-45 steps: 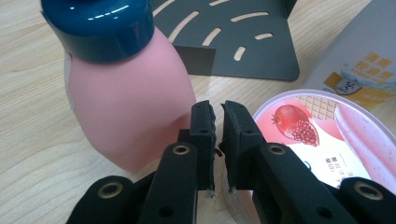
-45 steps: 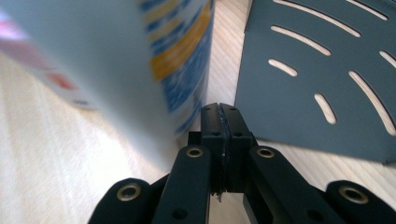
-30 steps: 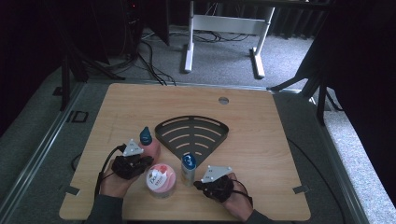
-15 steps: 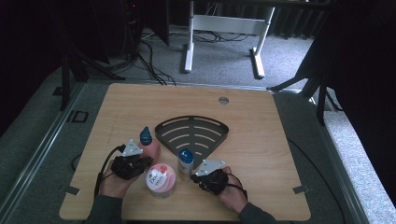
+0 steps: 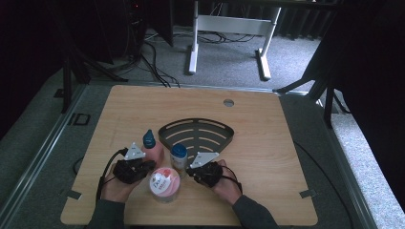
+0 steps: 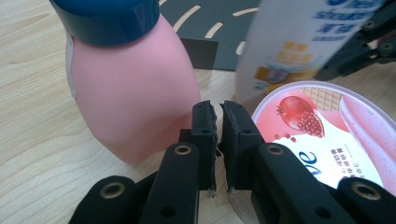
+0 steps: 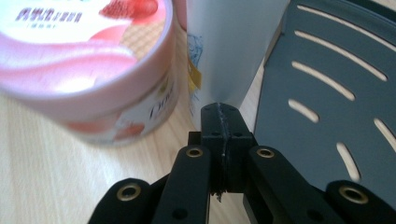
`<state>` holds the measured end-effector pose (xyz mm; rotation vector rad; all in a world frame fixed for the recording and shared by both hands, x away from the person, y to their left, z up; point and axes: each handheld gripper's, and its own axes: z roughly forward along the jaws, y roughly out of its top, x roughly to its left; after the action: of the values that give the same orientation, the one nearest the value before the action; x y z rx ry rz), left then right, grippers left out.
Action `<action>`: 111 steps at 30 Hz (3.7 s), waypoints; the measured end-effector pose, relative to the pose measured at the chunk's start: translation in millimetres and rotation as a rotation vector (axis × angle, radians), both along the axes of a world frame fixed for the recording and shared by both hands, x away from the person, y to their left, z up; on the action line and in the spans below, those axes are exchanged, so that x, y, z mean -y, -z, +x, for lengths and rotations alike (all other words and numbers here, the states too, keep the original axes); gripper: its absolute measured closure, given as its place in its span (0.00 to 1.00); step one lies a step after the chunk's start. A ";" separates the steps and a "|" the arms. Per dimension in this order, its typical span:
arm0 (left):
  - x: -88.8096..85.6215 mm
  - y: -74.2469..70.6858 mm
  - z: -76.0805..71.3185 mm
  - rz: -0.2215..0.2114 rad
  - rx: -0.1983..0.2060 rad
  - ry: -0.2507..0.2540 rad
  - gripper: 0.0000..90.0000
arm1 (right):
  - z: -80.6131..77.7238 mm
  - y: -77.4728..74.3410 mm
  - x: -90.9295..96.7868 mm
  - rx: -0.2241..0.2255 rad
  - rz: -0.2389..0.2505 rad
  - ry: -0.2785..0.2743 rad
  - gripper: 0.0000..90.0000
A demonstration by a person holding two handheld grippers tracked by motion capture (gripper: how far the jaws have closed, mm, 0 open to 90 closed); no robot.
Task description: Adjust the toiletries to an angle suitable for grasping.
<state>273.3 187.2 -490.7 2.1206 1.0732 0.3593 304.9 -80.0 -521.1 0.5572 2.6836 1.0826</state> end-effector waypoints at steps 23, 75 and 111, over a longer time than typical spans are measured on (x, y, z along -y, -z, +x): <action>-15.1 13.5 -11.7 0.039 -0.059 0.010 1.00 | -8.1 -4.4 -10.3 -0.011 0.023 -0.057 1.00; 43.2 28.8 -36.4 0.017 -0.157 0.261 0.99 | -57.6 -1.8 81.4 -0.086 0.027 -0.014 0.99; 109.9 36.2 -4.8 -0.008 -0.135 0.303 0.96 | -27.6 -2.3 123.1 -0.101 0.036 0.141 0.99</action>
<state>268.4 77.2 -527.0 2.2832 0.8064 0.0679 277.3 -203.1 -518.9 0.8151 2.6654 1.0934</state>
